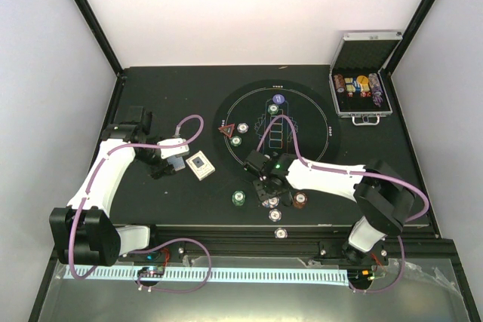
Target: Distribute texas hold em gaming equipment
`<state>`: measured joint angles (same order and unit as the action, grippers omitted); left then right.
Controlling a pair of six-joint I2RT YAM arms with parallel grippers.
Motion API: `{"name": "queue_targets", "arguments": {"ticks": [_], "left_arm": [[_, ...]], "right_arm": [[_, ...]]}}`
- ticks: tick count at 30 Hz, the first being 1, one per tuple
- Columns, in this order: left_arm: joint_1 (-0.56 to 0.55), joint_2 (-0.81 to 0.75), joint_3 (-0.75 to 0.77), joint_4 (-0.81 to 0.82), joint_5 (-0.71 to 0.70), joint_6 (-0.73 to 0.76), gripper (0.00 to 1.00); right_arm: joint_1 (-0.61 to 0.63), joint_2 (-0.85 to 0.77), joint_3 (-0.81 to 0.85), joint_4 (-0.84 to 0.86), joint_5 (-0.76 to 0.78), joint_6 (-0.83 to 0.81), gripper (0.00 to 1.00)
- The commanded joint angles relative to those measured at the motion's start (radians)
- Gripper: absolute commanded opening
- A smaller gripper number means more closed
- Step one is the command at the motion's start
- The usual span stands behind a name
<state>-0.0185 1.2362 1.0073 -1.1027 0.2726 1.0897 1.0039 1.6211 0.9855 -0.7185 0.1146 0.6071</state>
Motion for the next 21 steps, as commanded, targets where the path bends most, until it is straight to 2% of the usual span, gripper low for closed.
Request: {"name": "queue_targets", "arguments": {"ticks": [1, 10, 17, 21], "left_arm": [[0.008, -0.018, 0.028, -0.013, -0.001, 0.021, 0.01], [0.008, -0.016, 0.025, -0.012, 0.002, 0.018, 0.02], [0.008, -0.015, 0.026, -0.011, -0.001, 0.019, 0.02], [0.008, -0.017, 0.027, -0.012, -0.001, 0.018, 0.02]], "right_arm": [[0.003, -0.034, -0.019, -0.006, 0.008, 0.006, 0.65], [0.002, -0.014, -0.092, 0.053, -0.023, 0.014, 0.66], [0.003, -0.026, -0.089, 0.056, -0.019, 0.017, 0.54], [0.003, -0.031, -0.085, 0.05, -0.018, 0.015, 0.43]]}}
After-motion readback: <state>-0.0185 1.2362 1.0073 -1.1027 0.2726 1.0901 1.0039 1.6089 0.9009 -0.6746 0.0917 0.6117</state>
